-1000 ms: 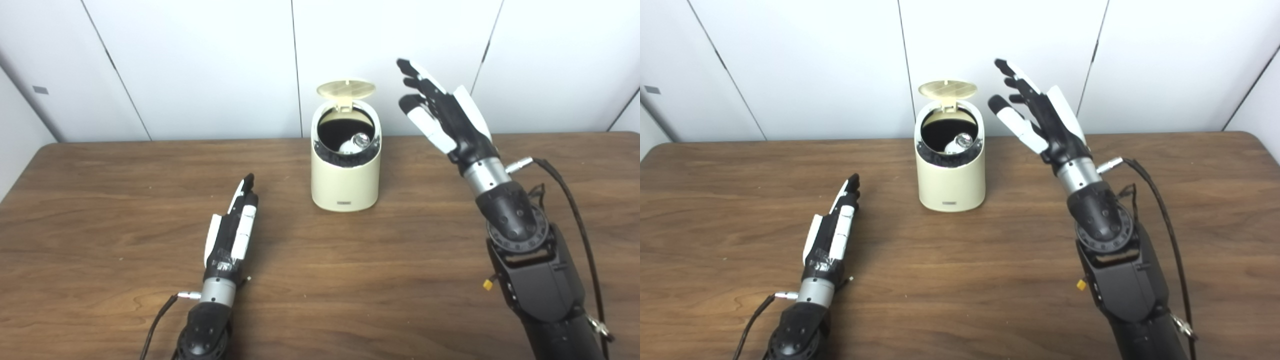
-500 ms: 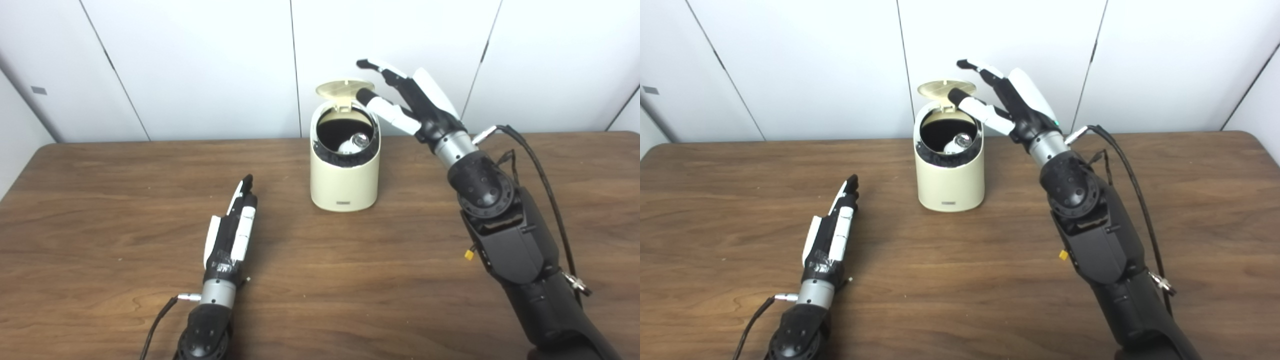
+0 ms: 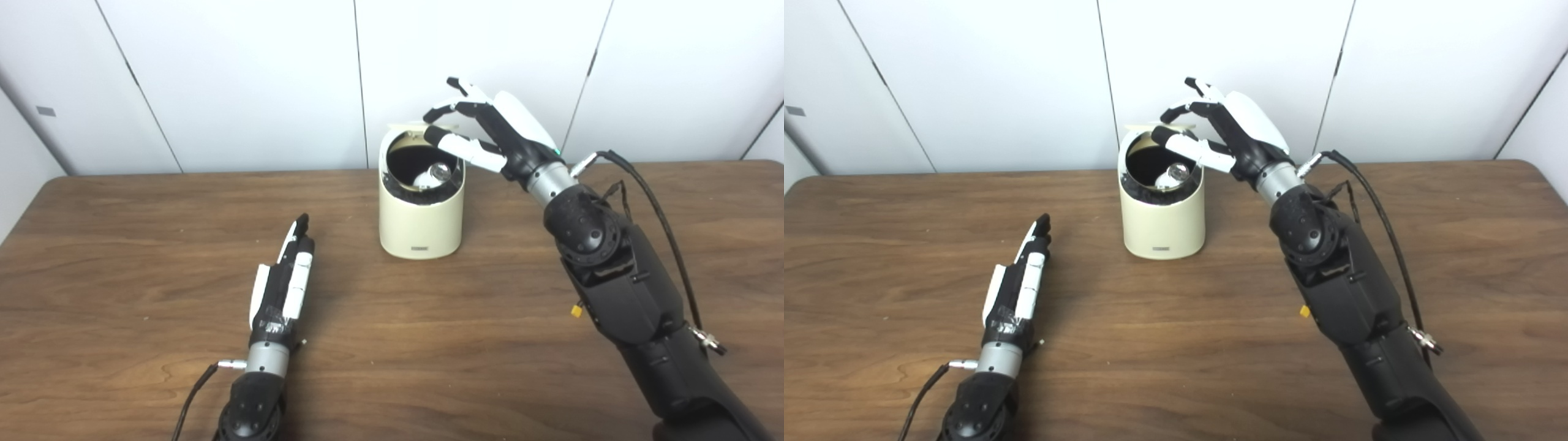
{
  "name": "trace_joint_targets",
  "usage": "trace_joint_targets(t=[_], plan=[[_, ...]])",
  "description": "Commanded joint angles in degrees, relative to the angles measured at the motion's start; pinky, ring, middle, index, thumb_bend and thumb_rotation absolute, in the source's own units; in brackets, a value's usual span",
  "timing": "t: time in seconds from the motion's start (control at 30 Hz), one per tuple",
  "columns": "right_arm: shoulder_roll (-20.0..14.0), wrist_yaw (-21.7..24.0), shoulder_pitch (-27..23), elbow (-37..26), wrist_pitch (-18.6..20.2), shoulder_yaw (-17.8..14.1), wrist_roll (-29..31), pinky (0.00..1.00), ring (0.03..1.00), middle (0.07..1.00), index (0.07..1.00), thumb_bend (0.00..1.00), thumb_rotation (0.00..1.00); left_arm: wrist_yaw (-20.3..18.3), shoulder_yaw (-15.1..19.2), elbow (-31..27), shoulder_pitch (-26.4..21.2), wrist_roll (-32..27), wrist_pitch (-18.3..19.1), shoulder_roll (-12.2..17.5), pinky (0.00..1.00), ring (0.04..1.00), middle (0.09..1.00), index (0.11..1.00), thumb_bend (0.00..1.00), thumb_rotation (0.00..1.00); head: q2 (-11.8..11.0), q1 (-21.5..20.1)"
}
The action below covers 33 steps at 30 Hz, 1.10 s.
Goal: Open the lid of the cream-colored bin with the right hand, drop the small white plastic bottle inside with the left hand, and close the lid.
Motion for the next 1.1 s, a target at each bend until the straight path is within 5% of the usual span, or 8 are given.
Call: trace_joint_targets(t=[0.0, 1.07], plan=[[-0.7, -0.3, -2.5, -2.1, -1.5, -0.3, -0.5, 1.00, 1.000, 0.980, 0.604, 0.65, 1.00, 0.3, -0.1, 0.1, -0.5, 0.0, 0.1, -0.3, 1.00, 1.000, 1.000, 1.000, 0.66, 1.00, 0.1, 0.0], [-3.5, 4.2, 4.2, -6.7, -2.0, 3.6, -5.0, 1.00, 1.000, 0.981, 0.637, 0.59, 1.00, 0.0, -0.8, -1.5, -0.7, 0.2, 1.9, -0.8, 1.00, 1.000, 1.000, 1.000, 0.67, 1.00, 1.2, 0.9]])
